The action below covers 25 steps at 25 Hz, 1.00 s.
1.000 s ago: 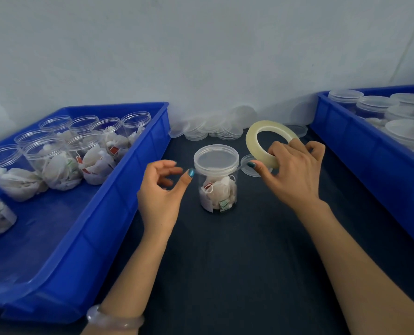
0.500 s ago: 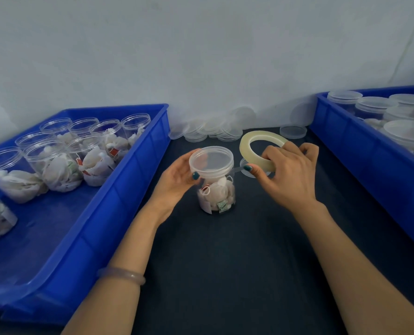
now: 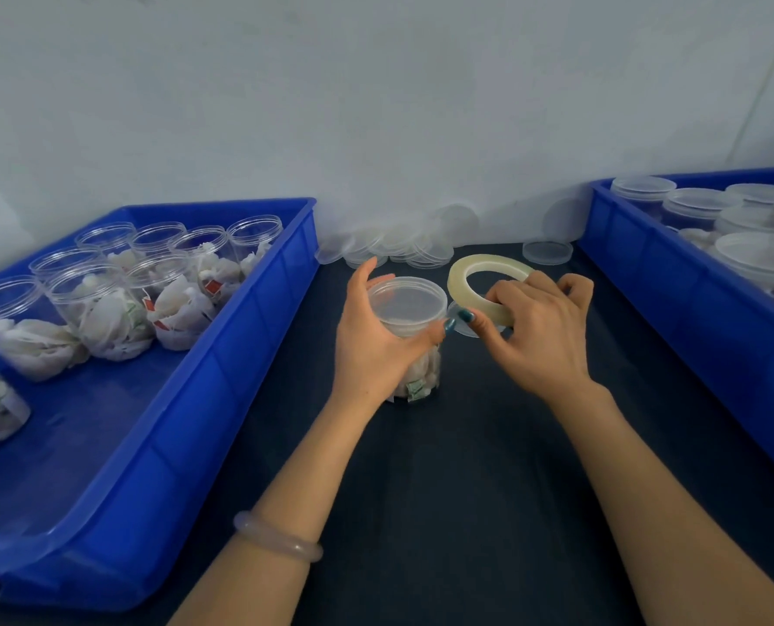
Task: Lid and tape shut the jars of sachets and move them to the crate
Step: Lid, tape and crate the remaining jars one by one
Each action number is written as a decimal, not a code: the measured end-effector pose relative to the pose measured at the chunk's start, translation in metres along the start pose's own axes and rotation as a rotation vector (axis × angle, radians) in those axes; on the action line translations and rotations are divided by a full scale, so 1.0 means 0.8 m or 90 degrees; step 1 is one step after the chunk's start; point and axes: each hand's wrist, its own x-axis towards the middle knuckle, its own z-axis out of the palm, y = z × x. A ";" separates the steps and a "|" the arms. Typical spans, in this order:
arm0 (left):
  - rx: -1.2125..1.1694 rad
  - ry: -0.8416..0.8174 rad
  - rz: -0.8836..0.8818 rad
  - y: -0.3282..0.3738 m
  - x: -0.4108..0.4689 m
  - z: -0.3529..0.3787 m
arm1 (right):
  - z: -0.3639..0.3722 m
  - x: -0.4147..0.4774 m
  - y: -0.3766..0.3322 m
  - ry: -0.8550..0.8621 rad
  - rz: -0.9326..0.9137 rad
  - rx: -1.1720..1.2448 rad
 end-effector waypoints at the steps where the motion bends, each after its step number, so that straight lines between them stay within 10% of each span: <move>1: -0.003 -0.002 -0.007 -0.003 0.004 -0.002 | -0.002 0.000 0.005 -0.010 -0.015 0.011; 15: -0.142 -0.385 -0.032 -0.012 0.038 -0.038 | -0.001 0.002 -0.003 -0.025 0.029 -0.004; 25: 0.493 -0.262 0.029 0.061 0.026 -0.010 | -0.005 0.005 -0.004 -0.108 -0.043 0.008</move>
